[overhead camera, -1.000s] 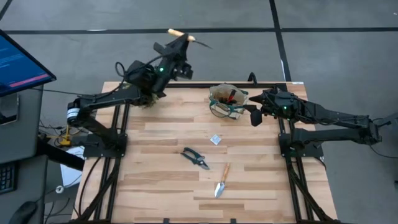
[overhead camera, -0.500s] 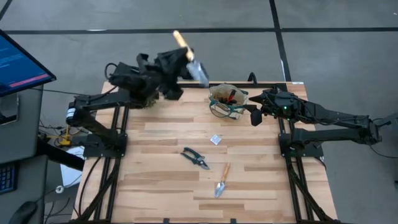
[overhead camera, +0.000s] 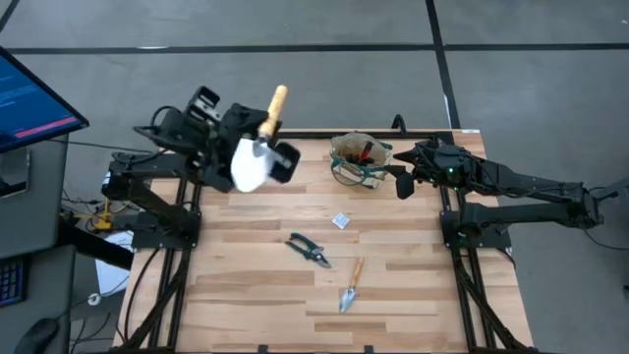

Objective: Pick & Place Garden tools in Gardening bag
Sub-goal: Put the left brown trowel into the gardening bag

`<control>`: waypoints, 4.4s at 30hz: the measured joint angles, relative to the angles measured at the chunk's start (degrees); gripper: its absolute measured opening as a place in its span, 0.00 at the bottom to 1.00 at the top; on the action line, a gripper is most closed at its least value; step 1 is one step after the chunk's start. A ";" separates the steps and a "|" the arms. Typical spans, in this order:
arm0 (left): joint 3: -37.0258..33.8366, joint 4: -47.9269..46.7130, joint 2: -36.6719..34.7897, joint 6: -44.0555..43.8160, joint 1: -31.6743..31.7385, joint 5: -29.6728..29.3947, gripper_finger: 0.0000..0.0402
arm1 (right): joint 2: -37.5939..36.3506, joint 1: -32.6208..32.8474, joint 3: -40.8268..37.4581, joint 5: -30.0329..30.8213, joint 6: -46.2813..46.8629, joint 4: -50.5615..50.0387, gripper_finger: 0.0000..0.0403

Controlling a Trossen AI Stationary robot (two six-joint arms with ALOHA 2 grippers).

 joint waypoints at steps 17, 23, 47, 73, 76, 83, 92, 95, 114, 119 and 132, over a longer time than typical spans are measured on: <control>0.51 -16.50 -8.80 -61.11 -0.28 -21.40 0.16 | 0.00 0.00 0.00 -0.03 -0.02 0.04 0.62; 0.51 -21.12 -9.64 -73.77 -0.28 -20.54 0.16 | 0.00 -0.02 0.00 -0.25 -0.04 0.07 0.62; 0.44 -41.69 -1.15 -67.80 9.84 -33.61 0.16 | 0.00 0.00 0.00 -0.49 -1.52 0.02 0.62; 0.44 -43.90 28.84 -53.87 31.50 5.61 0.16 | -0.01 0.00 0.00 -0.23 0.51 -0.62 0.62; 0.44 -43.86 31.00 -49.08 30.83 5.61 0.16 | -0.02 0.00 0.00 -0.21 1.05 -1.19 0.62; 0.44 -44.45 33.16 -45.64 30.43 3.20 0.16 | -0.01 0.00 0.00 -0.21 1.51 -1.74 0.62; -0.15 -44.32 33.50 -46.52 30.34 6.50 0.16 | 0.00 0.00 -0.01 -0.16 1.52 -1.86 0.62; -0.15 -43.03 33.50 -47.49 30.41 6.46 0.16 | -0.02 0.00 0.00 -0.10 1.52 -1.90 0.62; -1.36 -33.51 33.95 -57.12 31.76 8.05 0.16 | -0.02 0.00 -0.02 -0.12 1.54 -2.71 0.62; -5.60 -25.82 34.00 -62.98 31.83 9.04 0.16 | -0.02 0.00 -0.02 -0.12 1.54 -2.73 0.62; -12.54 -17.34 34.02 -67.15 31.92 8.93 0.16 | -0.02 0.00 -0.02 -0.25 3.00 -2.73 0.62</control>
